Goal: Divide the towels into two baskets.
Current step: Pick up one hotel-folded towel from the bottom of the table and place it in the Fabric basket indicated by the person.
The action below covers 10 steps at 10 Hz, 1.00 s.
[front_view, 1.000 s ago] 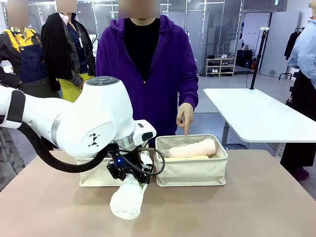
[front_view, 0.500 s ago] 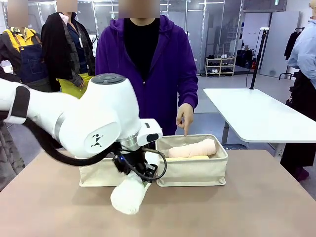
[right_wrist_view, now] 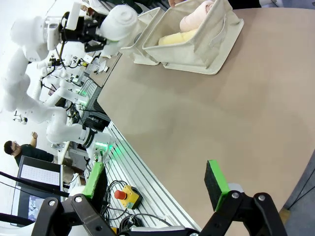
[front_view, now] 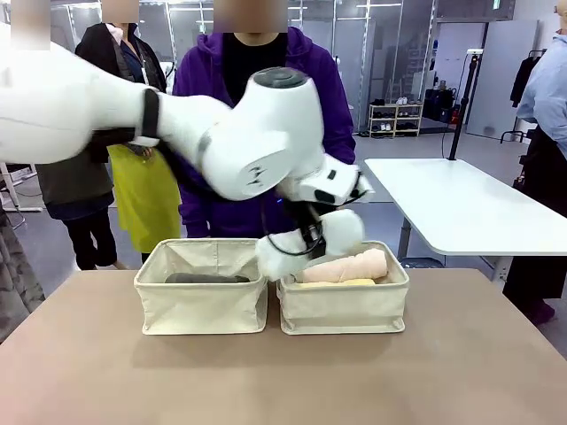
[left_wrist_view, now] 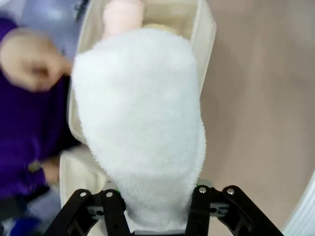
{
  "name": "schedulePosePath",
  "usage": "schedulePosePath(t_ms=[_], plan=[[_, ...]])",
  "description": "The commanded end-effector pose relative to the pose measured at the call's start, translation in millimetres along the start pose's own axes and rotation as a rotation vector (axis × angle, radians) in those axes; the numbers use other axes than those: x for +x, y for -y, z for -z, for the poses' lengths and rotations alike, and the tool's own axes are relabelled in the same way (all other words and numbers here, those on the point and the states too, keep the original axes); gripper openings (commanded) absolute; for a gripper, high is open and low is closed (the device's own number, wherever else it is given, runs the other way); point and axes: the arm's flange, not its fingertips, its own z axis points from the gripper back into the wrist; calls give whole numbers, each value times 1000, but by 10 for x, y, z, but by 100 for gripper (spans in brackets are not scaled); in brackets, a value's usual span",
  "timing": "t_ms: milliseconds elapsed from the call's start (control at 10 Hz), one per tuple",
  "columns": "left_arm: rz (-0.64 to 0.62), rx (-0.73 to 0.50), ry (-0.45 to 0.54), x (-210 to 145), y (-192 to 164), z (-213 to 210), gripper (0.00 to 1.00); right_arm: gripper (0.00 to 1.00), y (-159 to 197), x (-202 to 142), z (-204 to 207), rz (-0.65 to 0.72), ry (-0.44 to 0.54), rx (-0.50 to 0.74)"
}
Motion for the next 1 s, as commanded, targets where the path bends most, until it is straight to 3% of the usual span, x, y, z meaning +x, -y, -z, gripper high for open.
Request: schedulePosePath(t_ms=[0,200,300,700,900], plan=[[342,-38,66,533,-209,167,40,100,-49,3,-3,11,15,6],[436,-13,55,746,-290,477,40,100,-49,3,-3,11,15,6],[431,38,18,770,-330,633,40,100,-49,3,-3,11,15,6],[391,27,-65,677,-330,894,40,100,-49,3,-3,11,15,6],[390,16,-71,655,-308,939,79,100,-49,3,-3,11,15,6]])
